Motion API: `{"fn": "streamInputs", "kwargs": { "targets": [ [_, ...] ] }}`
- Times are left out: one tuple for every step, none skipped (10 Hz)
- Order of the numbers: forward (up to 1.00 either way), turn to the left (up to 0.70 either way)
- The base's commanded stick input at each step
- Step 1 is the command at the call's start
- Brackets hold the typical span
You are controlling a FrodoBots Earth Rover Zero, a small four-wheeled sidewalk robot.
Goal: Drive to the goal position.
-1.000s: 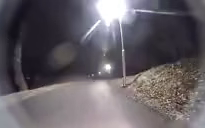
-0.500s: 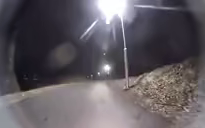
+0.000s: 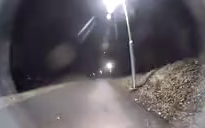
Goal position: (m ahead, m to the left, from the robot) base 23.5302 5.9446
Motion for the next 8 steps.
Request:
{"fn": "streamInputs", "kwargs": {
  "targets": [
    [1.0,0.0],
    [1.0,0.0],
    [1.0,0.0],
    [1.0,0.0],
    [1.0,0.0],
    [1.0,0.0],
    [1.0,0.0],
    [1.0,0.0]
  ]
}}
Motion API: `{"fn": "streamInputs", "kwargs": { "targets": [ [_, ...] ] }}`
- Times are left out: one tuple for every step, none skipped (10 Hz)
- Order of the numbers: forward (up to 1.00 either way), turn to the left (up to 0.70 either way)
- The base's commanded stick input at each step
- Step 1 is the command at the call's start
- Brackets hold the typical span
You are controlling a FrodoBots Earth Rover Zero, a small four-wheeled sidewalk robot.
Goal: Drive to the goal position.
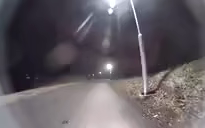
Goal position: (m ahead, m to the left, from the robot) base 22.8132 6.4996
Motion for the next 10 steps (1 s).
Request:
{"fn": "streamInputs", "kwargs": {
  "targets": [
    [1.0,0.0],
    [1.0,0.0],
    [1.0,0.0],
    [1.0,0.0],
    [1.0,0.0],
    [1.0,0.0],
    [1.0,0.0],
    [1.0,0.0],
    [1.0,0.0],
    [1.0,0.0]
  ]
}}
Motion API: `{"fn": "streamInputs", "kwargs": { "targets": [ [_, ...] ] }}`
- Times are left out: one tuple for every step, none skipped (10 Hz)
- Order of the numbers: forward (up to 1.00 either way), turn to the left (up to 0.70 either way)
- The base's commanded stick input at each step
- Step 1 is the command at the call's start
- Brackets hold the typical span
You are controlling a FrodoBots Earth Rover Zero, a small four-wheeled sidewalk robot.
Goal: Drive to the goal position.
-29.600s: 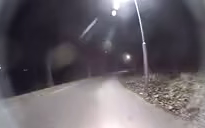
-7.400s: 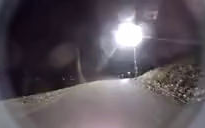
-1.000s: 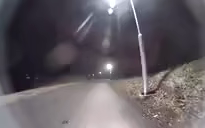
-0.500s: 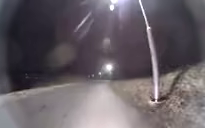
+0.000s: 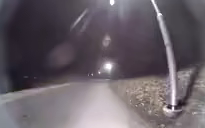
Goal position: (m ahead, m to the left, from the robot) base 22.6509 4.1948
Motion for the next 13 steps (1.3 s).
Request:
{"fn": "streamInputs", "kwargs": {
  "targets": [
    [1.0,0.0],
    [1.0,0.0],
    [1.0,0.0],
    [1.0,0.0],
    [1.0,0.0],
    [1.0,0.0],
    [1.0,0.0],
    [1.0,0.0],
    [1.0,0.0],
    [1.0,0.0],
    [1.0,0.0],
    [1.0,0.0],
    [1.0,0.0]
  ]
}}
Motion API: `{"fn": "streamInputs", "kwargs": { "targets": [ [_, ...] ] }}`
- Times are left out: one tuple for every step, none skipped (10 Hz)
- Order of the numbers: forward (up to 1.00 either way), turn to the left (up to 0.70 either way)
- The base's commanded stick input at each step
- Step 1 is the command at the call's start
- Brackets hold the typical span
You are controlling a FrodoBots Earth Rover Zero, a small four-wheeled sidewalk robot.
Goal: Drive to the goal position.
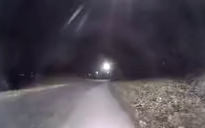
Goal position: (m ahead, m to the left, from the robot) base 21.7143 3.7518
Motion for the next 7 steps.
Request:
{"fn": "streamInputs", "kwargs": {
  "targets": [
    [1.0,0.0],
    [1.0,0.0],
    [1.0,0.0],
    [1.0,0.0],
    [1.0,0.0],
    [1.0,0.0],
    [1.0,0.0]
  ]
}}
